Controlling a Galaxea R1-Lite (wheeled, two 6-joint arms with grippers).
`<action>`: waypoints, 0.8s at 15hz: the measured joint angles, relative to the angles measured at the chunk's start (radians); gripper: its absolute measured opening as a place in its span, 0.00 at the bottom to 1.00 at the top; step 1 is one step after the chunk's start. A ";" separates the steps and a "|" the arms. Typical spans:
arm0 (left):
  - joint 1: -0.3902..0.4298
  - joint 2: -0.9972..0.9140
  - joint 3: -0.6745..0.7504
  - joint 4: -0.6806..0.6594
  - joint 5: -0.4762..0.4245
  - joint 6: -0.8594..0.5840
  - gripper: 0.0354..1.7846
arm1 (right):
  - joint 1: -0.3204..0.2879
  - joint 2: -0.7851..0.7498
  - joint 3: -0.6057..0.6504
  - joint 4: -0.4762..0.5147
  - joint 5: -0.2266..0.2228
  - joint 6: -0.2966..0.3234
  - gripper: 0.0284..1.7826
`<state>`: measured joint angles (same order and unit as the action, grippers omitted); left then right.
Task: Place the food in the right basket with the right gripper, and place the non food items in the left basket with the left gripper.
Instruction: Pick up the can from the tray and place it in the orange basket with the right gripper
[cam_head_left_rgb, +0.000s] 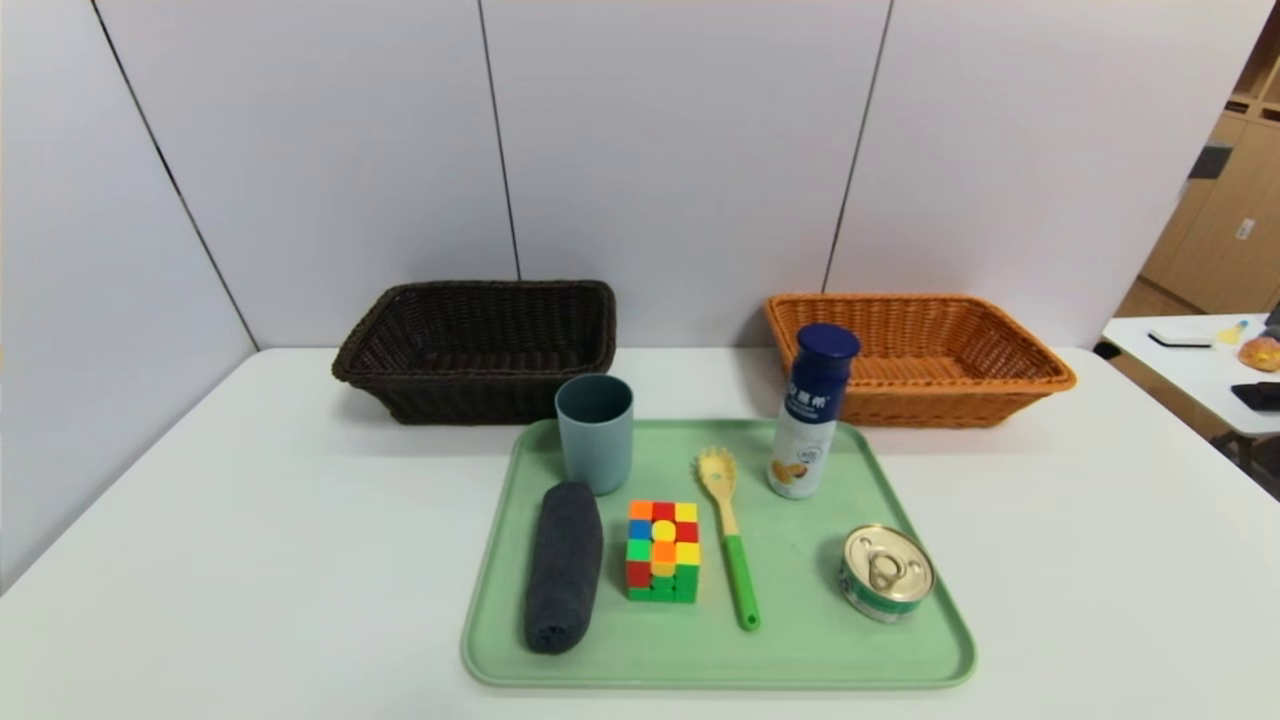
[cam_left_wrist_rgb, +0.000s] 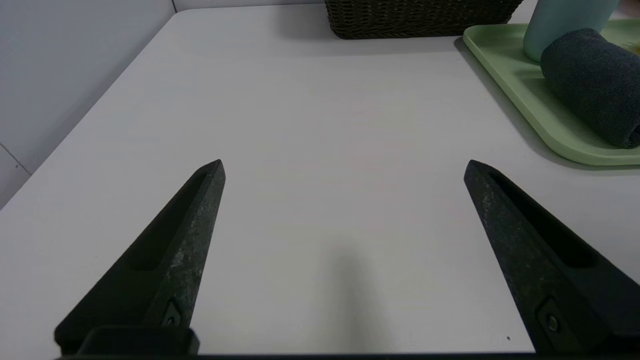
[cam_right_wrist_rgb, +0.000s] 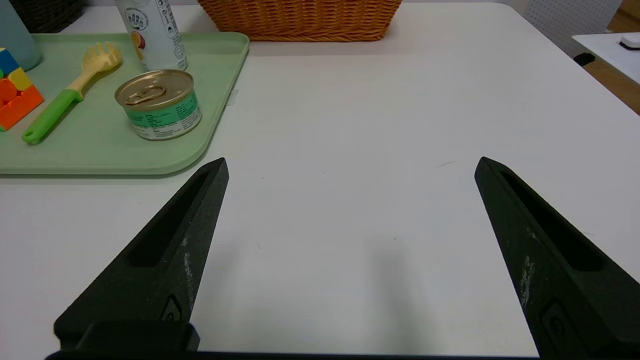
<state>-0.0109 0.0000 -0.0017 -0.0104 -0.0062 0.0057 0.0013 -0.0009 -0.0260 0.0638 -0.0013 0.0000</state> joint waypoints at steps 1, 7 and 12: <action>0.000 0.000 0.000 0.000 0.000 0.000 0.94 | 0.000 0.000 0.000 0.000 0.000 0.000 0.95; 0.000 0.000 0.000 0.000 0.000 -0.003 0.94 | 0.001 0.000 -0.001 0.002 0.000 0.001 0.95; 0.000 0.004 -0.079 0.010 -0.005 0.001 0.94 | 0.000 0.001 -0.063 -0.002 0.022 -0.003 0.95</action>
<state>-0.0109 0.0036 -0.0802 0.0000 -0.0115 0.0072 0.0013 0.0004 -0.0889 0.0615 0.0206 -0.0032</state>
